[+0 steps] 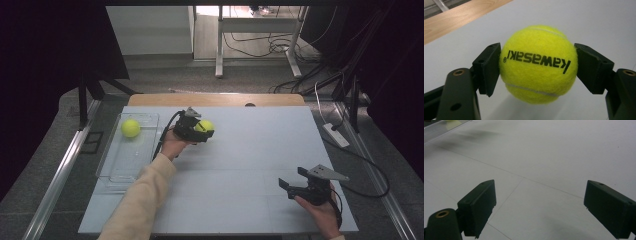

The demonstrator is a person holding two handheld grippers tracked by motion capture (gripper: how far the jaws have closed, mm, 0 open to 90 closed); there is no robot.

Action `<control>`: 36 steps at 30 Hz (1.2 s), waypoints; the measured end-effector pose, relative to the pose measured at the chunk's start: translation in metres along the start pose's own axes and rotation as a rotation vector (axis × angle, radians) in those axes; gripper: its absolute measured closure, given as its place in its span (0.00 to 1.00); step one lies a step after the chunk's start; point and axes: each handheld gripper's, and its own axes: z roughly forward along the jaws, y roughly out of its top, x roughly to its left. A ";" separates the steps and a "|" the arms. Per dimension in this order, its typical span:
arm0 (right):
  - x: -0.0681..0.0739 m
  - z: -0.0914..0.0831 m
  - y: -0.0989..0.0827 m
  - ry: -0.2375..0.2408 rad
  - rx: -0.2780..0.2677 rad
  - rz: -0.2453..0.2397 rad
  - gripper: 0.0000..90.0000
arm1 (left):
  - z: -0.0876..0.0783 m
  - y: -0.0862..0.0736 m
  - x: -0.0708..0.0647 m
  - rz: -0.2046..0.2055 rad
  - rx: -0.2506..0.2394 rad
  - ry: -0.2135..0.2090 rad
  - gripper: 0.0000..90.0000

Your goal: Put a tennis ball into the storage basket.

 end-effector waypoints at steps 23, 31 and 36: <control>0.001 0.001 0.000 0.001 0.003 -0.002 0.12 | -0.025 0.004 0.002 -0.008 -0.067 0.013 0.30; 0.002 0.001 0.000 0.001 0.004 -0.004 0.12 | -0.035 0.005 0.000 0.002 -0.098 0.025 0.30; 0.002 0.002 0.000 0.002 0.004 -0.005 0.12 | -0.039 0.005 0.000 0.008 -0.107 0.029 0.30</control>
